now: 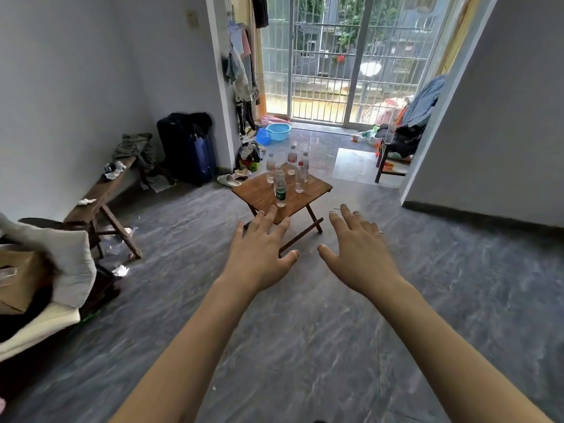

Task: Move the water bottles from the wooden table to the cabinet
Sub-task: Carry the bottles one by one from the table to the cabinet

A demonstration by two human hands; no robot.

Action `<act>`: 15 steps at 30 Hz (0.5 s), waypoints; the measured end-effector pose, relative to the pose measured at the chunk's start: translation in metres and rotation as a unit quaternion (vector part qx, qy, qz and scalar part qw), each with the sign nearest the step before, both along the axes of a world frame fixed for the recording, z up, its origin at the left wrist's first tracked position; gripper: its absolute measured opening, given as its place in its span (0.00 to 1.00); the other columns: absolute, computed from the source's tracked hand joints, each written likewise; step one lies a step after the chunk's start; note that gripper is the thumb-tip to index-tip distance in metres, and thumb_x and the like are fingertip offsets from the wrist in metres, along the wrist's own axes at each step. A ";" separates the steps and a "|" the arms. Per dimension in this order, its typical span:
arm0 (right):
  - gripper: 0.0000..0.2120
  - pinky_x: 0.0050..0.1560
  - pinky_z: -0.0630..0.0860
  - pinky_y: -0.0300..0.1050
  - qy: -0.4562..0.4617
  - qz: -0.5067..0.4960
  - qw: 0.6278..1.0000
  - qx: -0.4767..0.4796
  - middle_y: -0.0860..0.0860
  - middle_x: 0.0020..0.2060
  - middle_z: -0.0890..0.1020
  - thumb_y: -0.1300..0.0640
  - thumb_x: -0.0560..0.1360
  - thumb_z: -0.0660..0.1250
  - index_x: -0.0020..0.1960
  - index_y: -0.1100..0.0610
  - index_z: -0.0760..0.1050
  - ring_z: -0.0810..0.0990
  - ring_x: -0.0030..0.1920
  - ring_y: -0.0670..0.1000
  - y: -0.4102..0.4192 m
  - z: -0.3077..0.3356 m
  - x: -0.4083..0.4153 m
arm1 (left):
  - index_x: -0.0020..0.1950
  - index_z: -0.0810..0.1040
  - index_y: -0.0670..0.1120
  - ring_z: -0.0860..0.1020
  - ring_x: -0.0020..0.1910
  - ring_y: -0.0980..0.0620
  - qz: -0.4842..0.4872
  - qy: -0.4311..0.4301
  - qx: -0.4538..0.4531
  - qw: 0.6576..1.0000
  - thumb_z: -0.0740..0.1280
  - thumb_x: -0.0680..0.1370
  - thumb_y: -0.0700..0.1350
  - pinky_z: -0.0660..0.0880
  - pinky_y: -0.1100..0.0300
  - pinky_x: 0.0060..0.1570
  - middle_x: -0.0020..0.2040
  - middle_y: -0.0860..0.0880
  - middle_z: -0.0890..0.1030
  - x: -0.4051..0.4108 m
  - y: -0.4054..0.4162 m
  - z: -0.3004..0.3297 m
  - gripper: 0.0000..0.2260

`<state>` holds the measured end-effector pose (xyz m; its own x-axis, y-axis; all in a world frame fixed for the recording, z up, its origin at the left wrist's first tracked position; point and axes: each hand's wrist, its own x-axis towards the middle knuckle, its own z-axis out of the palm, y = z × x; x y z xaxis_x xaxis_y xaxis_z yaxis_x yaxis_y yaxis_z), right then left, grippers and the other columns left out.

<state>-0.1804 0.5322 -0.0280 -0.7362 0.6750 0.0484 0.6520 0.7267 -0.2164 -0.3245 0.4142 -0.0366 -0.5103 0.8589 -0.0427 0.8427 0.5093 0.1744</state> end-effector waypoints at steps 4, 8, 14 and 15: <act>0.34 0.79 0.48 0.57 0.000 0.012 1.000 -0.005 0.52 0.81 0.48 0.40 0.80 0.57 0.81 0.51 0.50 0.48 0.80 0.56 0.074 -0.001 -0.023 | 0.84 0.51 0.55 0.45 0.83 0.48 0.016 -0.003 -0.002 1.000 0.57 0.82 0.64 0.43 0.41 0.80 0.85 0.49 0.43 -0.022 0.067 0.001 0.33; 0.35 0.79 0.49 0.57 -0.013 0.040 0.999 -0.004 0.52 0.81 0.47 0.39 0.80 0.56 0.81 0.51 0.49 0.48 0.80 0.56 0.134 -0.010 -0.047 | 0.83 0.52 0.56 0.46 0.83 0.47 0.035 0.002 0.003 0.999 0.57 0.82 0.64 0.44 0.41 0.81 0.85 0.49 0.45 -0.042 0.114 0.005 0.32; 0.36 0.79 0.48 0.57 -0.017 0.059 0.998 -0.026 0.54 0.81 0.48 0.40 0.80 0.57 0.81 0.52 0.49 0.48 0.81 0.55 0.197 -0.020 -0.088 | 0.83 0.52 0.56 0.46 0.83 0.47 0.065 -0.003 -0.016 0.998 0.58 0.82 0.64 0.42 0.42 0.79 0.85 0.49 0.45 -0.084 0.167 0.003 0.33; 0.36 0.79 0.48 0.56 -0.017 0.062 0.998 -0.028 0.53 0.81 0.48 0.39 0.80 0.57 0.81 0.52 0.49 0.48 0.81 0.55 0.207 -0.020 -0.098 | 0.83 0.52 0.56 0.46 0.83 0.47 0.067 -0.003 -0.018 0.998 0.58 0.82 0.64 0.43 0.42 0.79 0.85 0.49 0.45 -0.091 0.176 0.001 0.33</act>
<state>-0.2780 0.7396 -0.0476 -0.8145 0.5800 -0.0122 0.5658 0.7895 -0.2378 -0.4155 0.5903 -0.0357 -0.6205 0.7805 -0.0762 0.7653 0.6239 0.1584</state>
